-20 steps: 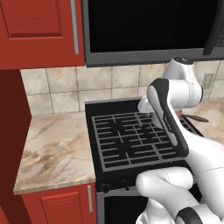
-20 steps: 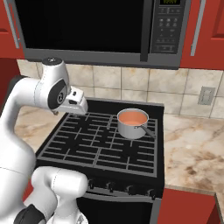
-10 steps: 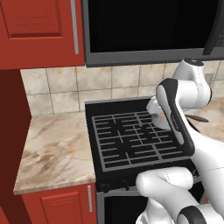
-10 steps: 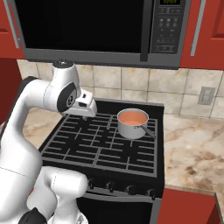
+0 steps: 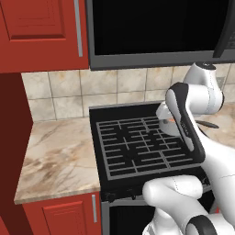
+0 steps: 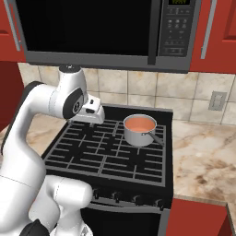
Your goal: Wait until the marinara sauce is simmered to a deep red color and then turn off the stove.
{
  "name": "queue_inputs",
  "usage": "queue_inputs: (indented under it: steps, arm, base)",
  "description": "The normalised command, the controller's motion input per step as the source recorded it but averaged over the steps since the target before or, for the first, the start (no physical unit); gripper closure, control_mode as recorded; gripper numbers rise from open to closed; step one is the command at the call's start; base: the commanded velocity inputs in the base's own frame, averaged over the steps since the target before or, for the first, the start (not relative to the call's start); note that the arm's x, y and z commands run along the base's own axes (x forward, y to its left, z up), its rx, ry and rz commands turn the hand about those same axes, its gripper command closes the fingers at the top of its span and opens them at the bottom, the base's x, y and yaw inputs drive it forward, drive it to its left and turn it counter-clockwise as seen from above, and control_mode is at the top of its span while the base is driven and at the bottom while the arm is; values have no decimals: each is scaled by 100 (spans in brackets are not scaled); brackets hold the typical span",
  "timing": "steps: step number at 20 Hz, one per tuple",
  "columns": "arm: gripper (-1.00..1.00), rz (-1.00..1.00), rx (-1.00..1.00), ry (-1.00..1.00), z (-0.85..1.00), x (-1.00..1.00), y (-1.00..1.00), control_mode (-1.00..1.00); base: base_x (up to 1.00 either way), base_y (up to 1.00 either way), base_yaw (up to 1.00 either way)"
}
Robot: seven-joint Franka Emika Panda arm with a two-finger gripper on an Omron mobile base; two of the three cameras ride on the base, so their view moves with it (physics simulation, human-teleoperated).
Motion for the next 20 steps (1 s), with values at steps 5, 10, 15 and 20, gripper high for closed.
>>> queue_inputs:
  steps: [5, 10, 15, 20]
  arm:
    - [-100, 0, 0, 0, 0, 0, 0, -100]
    - [-100, 0, 0, 0, -2, 0, 0, -100]
    - [-100, 0, 0, 1, -9, 0, 0, -100]
    - [-100, 0, 0, 0, -12, 0, 0, -100]
  base:
    - [0, 0, 0]
    - [0, 0, 0]
    - [0, 0, 0]
    - [0, 0, 0]
